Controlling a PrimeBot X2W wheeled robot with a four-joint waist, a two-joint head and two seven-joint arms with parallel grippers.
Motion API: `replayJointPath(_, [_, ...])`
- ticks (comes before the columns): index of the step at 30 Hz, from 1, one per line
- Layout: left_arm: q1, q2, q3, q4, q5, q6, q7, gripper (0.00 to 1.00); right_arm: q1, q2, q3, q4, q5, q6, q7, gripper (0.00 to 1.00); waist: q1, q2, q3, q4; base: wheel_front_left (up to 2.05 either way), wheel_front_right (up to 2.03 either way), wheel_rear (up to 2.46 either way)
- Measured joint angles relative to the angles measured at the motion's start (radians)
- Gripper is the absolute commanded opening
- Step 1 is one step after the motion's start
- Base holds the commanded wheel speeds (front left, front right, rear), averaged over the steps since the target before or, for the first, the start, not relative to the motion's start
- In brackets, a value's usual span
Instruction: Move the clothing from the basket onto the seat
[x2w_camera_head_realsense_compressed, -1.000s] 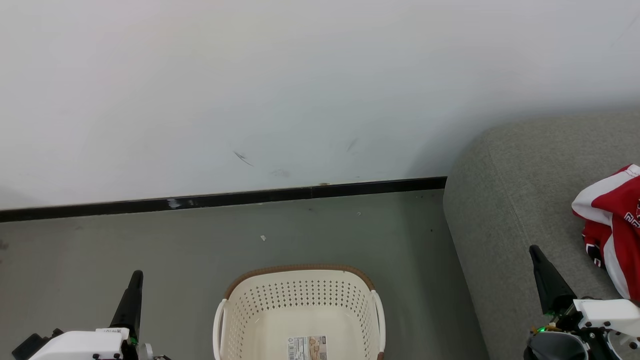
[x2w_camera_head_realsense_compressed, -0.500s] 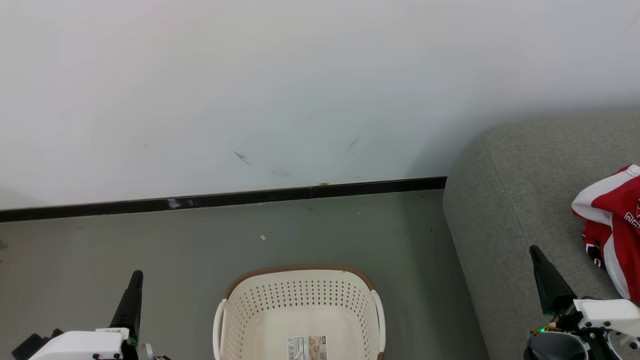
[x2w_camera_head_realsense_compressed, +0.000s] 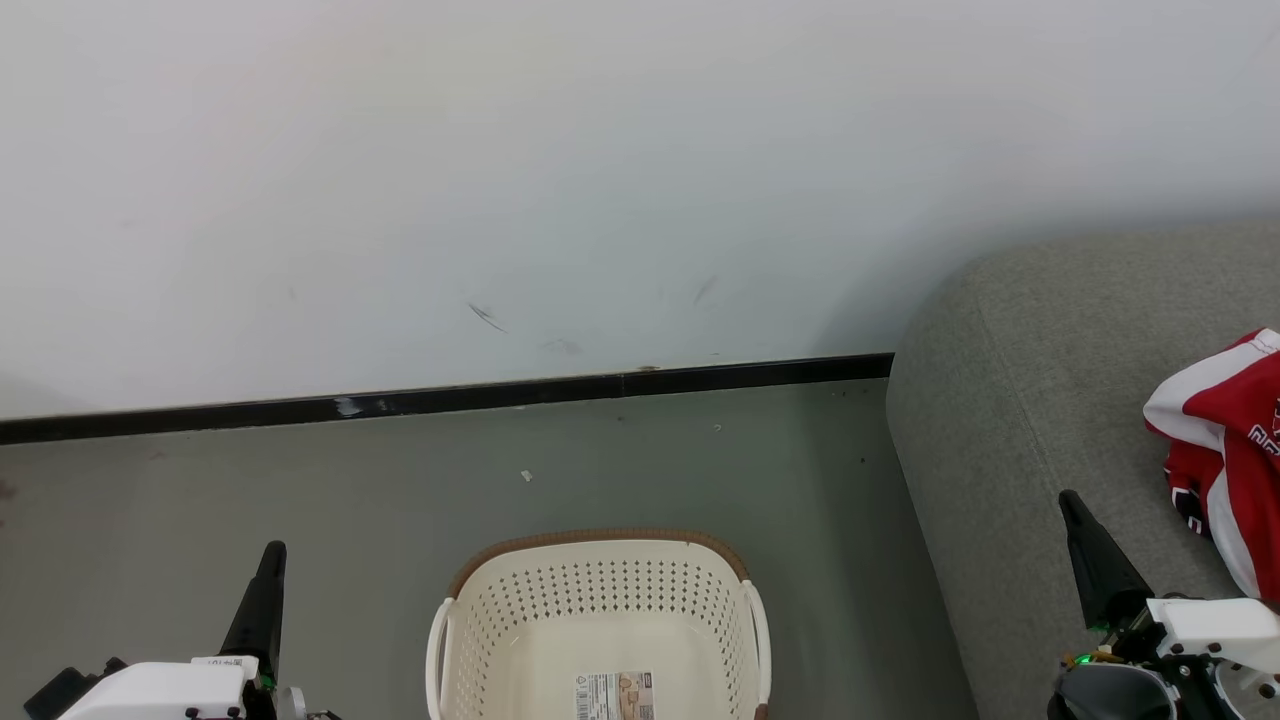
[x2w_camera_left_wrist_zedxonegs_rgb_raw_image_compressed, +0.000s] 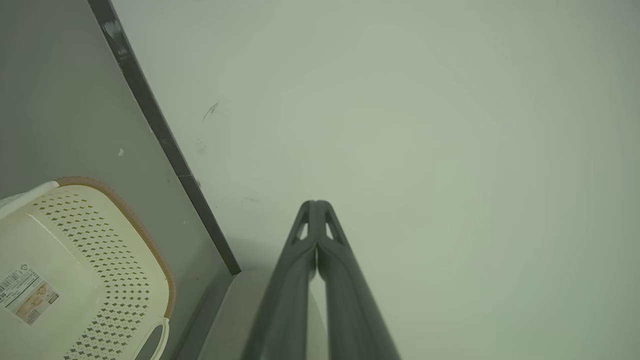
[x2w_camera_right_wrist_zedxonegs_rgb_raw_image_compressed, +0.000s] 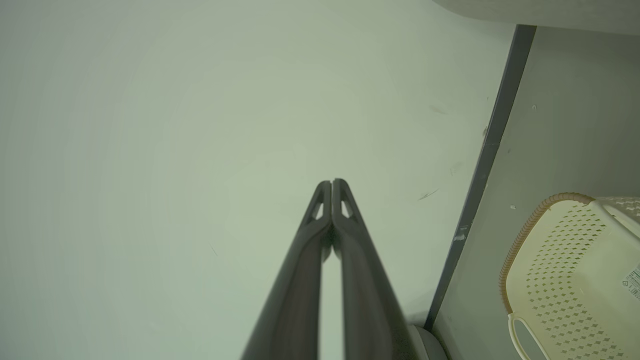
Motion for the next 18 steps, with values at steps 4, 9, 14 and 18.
replayJointPath(4, [0.0,0.0,0.0,0.0,0.0,0.0,0.0,0.0,0.0,0.0,0.0,0.0,0.0,0.0,0.0,0.0,0.0,0.0,0.0,0.0,0.0,0.0,0.0])
replayJointPath(9, [0.0,0.0,0.0,0.001,0.0,0.0,0.0,0.0,0.0,0.0,0.0,0.0,0.0,0.0,0.0,0.0,-0.0001,0.0,0.0,0.0,0.0,0.0,0.0])
replayJointPath(14, [0.0,0.0,0.0,0.001,0.0,0.0,0.0,0.0,0.0,0.0,0.0,0.0,0.0,0.0,0.0,0.0,-0.0001,0.0,0.0,0.0,0.0,0.0,0.0])
replayJointPath(18, [0.0,0.0,0.0,0.002,0.0,0.0,0.0,0.0,0.0,0.0,0.001,0.0,0.0,0.0,0.0,0.0,-0.0001,0.0,0.0,0.0,0.0,0.0,0.0])
